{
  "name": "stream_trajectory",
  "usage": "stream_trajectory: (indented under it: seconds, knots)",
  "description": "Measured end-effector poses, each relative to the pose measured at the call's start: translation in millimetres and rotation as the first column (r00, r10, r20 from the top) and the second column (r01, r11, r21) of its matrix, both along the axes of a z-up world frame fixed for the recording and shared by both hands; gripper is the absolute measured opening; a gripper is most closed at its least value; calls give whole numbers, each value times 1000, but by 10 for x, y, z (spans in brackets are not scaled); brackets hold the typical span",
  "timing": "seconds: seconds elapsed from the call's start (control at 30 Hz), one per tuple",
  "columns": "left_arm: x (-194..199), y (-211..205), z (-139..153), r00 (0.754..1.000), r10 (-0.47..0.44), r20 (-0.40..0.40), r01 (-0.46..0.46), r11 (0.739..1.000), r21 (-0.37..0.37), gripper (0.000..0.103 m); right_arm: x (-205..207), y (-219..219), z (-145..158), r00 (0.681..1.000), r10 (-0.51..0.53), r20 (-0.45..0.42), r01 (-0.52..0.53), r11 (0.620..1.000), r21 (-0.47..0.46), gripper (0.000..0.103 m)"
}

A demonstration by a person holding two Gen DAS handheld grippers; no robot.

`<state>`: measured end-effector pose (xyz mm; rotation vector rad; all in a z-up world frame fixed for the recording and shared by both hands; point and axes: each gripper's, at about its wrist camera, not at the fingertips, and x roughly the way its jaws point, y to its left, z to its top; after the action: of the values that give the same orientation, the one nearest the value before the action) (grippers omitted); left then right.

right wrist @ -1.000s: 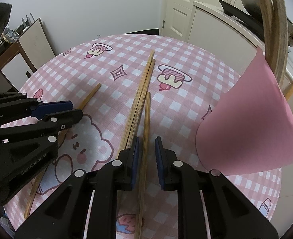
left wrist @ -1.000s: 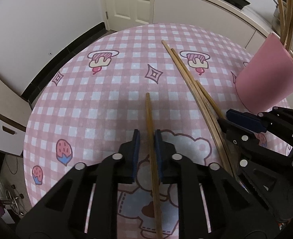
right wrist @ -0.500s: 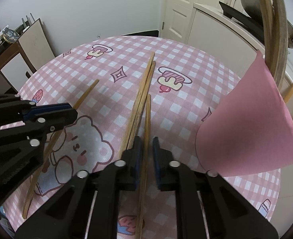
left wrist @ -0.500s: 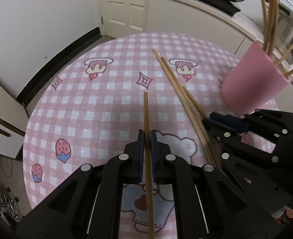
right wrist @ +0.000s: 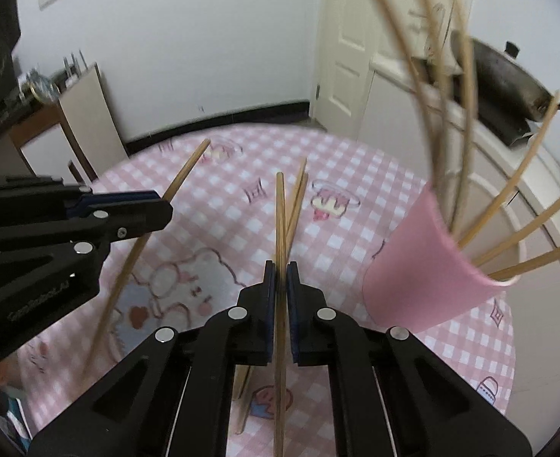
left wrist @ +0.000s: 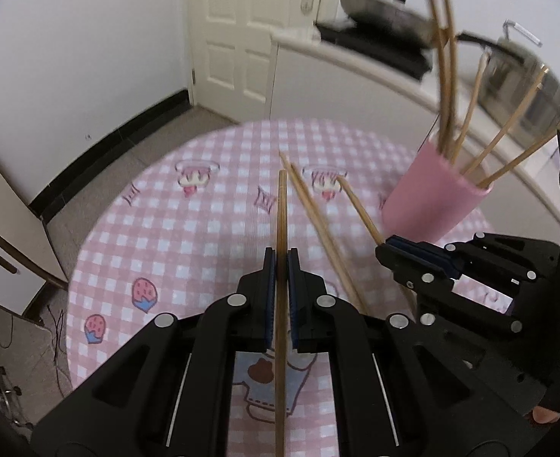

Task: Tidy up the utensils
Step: 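Lift both held chopsticks upright and carry both tools over the pink cup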

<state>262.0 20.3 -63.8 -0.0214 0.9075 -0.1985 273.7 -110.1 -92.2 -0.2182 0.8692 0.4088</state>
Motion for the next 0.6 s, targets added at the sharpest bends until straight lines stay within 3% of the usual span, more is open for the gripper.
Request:
stream_trajectory:
  seconds: [0.17, 0.33, 0.43, 0.6]
  knots:
    - [-231, 24, 356, 993, 7, 117, -3, 999, -37, 6, -174, -125, 368, 993, -7, 115, -3, 996, 91, 4]
    - [-544, 32, 692, 965, 14, 261, 6, 997, -74, 6, -376, -265, 607, 972, -40, 233, -2, 985, 175, 4]
    - [-732, 20, 781, 934, 27, 355, -5, 998, -62, 6, -534, -345, 685, 949, -60, 310, -7, 978, 209, 4]
    - [-850, -45, 742, 916, 18, 400, -3, 999, -38, 6, -764, -419, 671, 913, -86, 400, -11, 972, 233, 4]
